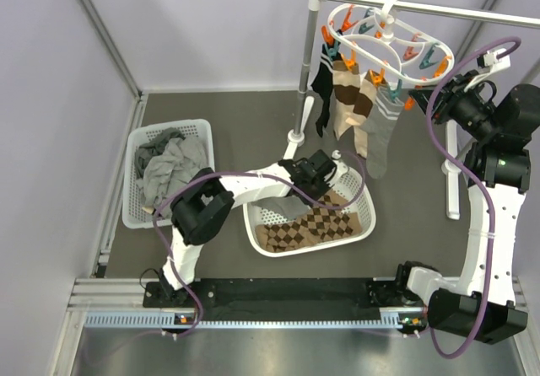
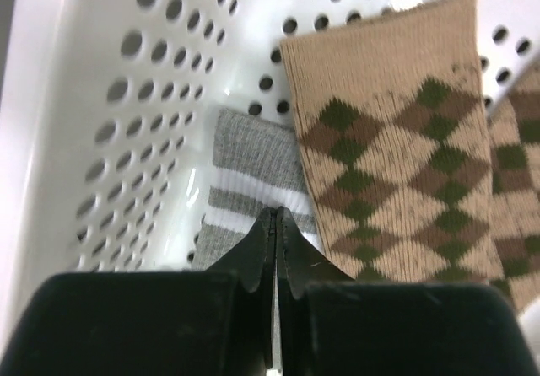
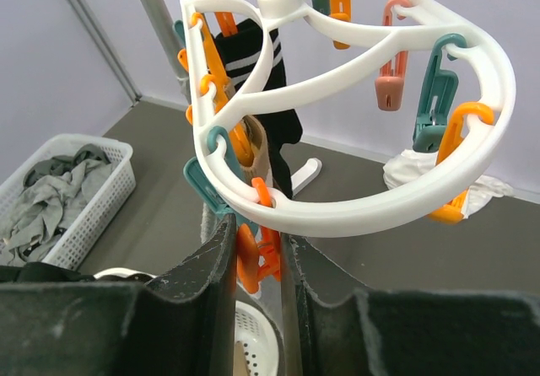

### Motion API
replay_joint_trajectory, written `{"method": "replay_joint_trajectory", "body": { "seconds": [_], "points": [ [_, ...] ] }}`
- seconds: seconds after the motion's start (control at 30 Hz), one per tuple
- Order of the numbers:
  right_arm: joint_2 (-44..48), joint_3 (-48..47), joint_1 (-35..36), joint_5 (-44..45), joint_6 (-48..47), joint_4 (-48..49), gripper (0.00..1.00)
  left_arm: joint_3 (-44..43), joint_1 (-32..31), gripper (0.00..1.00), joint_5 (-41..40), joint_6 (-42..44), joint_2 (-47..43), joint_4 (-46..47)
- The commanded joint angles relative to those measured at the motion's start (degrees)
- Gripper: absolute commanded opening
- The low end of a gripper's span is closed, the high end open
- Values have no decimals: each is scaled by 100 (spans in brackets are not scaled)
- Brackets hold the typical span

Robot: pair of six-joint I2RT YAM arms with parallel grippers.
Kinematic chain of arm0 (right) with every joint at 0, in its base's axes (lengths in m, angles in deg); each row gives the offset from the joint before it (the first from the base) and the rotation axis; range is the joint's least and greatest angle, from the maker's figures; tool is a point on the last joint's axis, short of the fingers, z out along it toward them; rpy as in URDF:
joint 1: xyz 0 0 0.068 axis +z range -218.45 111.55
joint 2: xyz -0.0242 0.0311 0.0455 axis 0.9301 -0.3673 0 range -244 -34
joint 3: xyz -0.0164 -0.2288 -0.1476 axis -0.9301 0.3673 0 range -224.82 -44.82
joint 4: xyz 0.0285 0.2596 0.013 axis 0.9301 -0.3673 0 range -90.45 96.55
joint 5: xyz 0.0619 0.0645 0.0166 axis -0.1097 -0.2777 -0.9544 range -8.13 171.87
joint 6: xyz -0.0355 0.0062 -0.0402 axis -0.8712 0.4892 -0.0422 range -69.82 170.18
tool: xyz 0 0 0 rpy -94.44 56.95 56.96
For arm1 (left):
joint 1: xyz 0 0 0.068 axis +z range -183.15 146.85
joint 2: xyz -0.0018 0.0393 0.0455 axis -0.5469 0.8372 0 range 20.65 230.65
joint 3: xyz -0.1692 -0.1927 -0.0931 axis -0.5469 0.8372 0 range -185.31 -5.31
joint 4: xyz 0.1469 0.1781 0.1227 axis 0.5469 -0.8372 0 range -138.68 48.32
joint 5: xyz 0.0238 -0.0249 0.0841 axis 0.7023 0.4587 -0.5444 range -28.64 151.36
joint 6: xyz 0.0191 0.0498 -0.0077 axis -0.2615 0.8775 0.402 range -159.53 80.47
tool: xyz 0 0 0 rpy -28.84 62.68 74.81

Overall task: Clip the socks to the hanger
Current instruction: Pick up the sock from the bin.

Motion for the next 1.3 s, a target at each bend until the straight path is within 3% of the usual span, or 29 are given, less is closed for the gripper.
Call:
{"method": "replay_joint_trajectory", "body": {
  "seconds": [0.0, 0.33, 0.5, 0.6, 0.9, 1.07, 1.27],
  "points": [
    [123, -69, -71, -118, -16, 28, 0, 210, 25, 0, 160, 36, -857, 68],
    [158, -139, -62, -100, -50, -51, 0, -115, 60, 0, 195, -16, -418, -354],
    [167, -148, -62, -100, -33, -43, 0, 421, 69, 0, 37, -51, -1250, 147],
    [167, -148, -62, -100, -24, -34, 0, 711, 69, 0, -33, -51, -1856, 515],
    [193, -174, -62, -91, 20, 10, 0, 1915, 78, 0, 448, -201, -3483, 2861],
    [158, -183, -62, -144, 116, 80, 0, 2013, 78, 0, 801, -262, -3749, 3969],
    [158, -209, -62, -162, 151, 107, 0, 1696, 78, 0, 995, -341, -3653, 4541]
  ]
}}
